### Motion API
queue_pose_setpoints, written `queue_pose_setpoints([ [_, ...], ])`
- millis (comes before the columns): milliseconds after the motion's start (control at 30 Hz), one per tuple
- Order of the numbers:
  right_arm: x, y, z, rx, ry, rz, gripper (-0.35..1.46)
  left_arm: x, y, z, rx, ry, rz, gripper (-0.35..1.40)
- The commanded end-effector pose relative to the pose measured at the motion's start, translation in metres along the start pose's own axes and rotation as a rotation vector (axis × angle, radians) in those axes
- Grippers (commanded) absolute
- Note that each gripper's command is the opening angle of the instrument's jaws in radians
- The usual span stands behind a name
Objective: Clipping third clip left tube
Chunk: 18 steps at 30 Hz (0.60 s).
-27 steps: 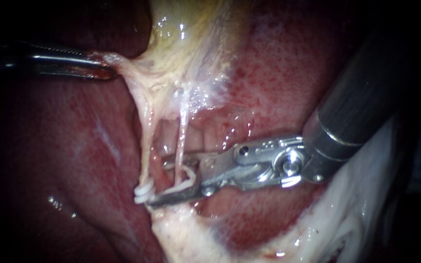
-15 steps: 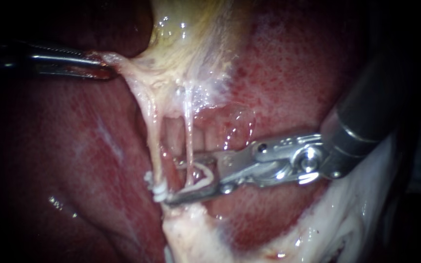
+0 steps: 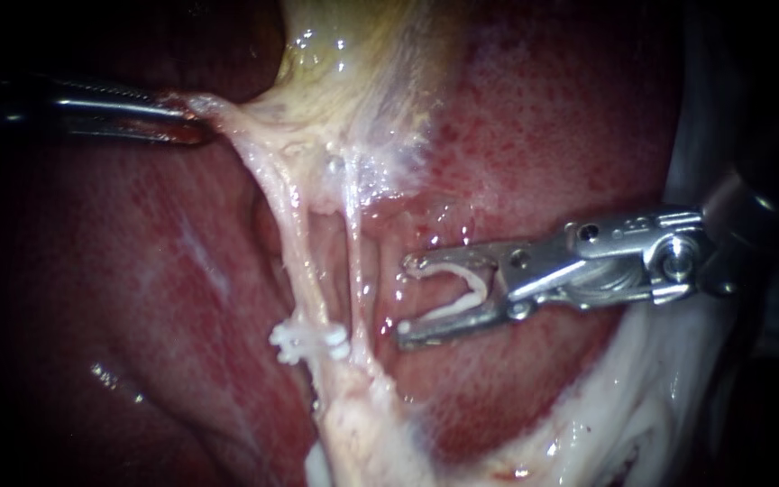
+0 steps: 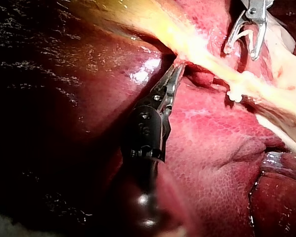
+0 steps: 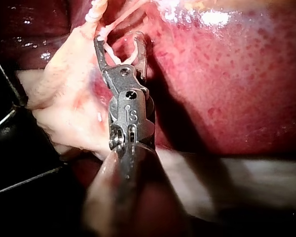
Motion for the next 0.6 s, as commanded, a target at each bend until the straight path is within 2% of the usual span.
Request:
queue_pose_setpoints([
  [33, 0.0002, -0.0002, 0.0001, 0.007, 0.009, 0.011, 0.50, 0.0000, 0.0000, 0.0000, 0.001, 0.000, 0.000, -0.35],
  [333, 0.0028, -0.0018, 0.0010, 0.063, 0.071, 0.104, 0.50, 0.0000, 0.0000, 0.0000, 0.001, 0.000, 0.000, -0.35],
  [600, 0.0037, -0.0013, 0.0042, 0.099, 0.064, 0.142, 0.50, -0.0001, 0.0000, 0.0000, 0.001, 0.000, 0.000, -0.35],
])
